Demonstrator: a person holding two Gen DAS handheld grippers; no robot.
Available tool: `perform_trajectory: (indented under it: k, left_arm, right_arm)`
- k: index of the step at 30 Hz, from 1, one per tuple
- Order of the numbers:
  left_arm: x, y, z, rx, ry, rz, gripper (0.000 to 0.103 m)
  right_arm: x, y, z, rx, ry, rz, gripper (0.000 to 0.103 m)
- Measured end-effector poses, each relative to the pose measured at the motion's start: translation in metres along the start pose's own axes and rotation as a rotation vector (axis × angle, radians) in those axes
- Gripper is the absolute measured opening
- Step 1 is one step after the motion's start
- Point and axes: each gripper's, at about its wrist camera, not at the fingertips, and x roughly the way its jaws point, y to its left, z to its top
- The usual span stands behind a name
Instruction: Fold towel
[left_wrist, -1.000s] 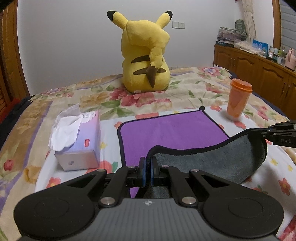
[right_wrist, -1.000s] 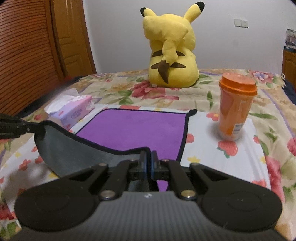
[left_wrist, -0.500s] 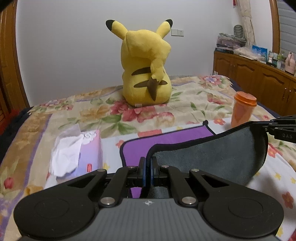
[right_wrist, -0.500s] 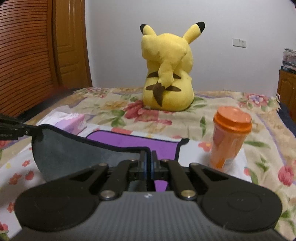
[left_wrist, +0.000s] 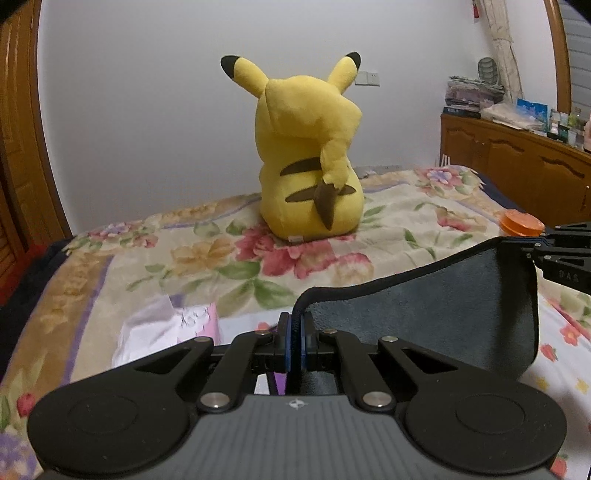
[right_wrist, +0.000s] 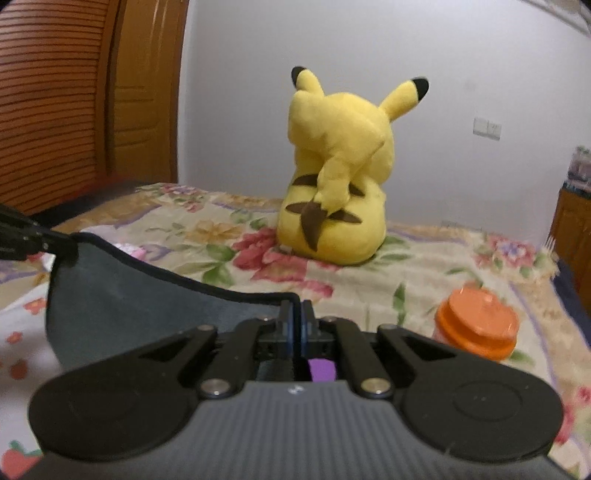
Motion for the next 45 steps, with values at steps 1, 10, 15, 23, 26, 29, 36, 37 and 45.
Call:
perform_trajectory:
  k: [1,10,15,23,26,29,36,37,45]
  left_arm:
    - [0.003,0.000,0.003,-0.003,-0.004,0.008,0.005]
    - [0.035,0.000,0.017,0.008,-0.029,0.075,0.005]
    - [0.065,0.001,0.012,0.010,0.003,0.107,0.005]
    - [0.119,-0.002,-0.015,0.028,0.087,0.125,0.005]
    - [0.130,-0.002,-0.022,0.024,0.101,0.131,0.005]
    - [0.139,-0.004,-0.030,0.028,0.122,0.145,0.006]
    - [0.142,-0.007,-0.036,0.015,0.145,0.139,0.036]
    - [0.141,-0.007,-0.035,0.011,0.144,0.134,0.042]
    - [0.115,-0.019,-0.028,0.012,0.138,0.099,0.073]
  right_arm:
    - [0.002,-0.001,0.001,-0.003,-0.002,-0.004,0.004]
    - [0.035,-0.013,0.007,0.029,-0.001,-0.030,0.004]
    - [0.062,-0.015,-0.002,0.029,0.025,-0.034,0.004]
    - [0.097,-0.015,-0.032,0.028,0.097,-0.037,0.004]
    - [0.105,-0.015,-0.038,0.021,0.114,-0.033,0.004]
    - [0.112,-0.017,-0.044,0.025,0.135,-0.033,0.004]
    - [0.114,-0.019,-0.050,0.040,0.150,-0.042,0.025]
    - [0.113,-0.017,-0.049,0.035,0.147,-0.048,0.049]
    - [0.088,-0.015,-0.038,0.051,0.143,-0.028,0.067]
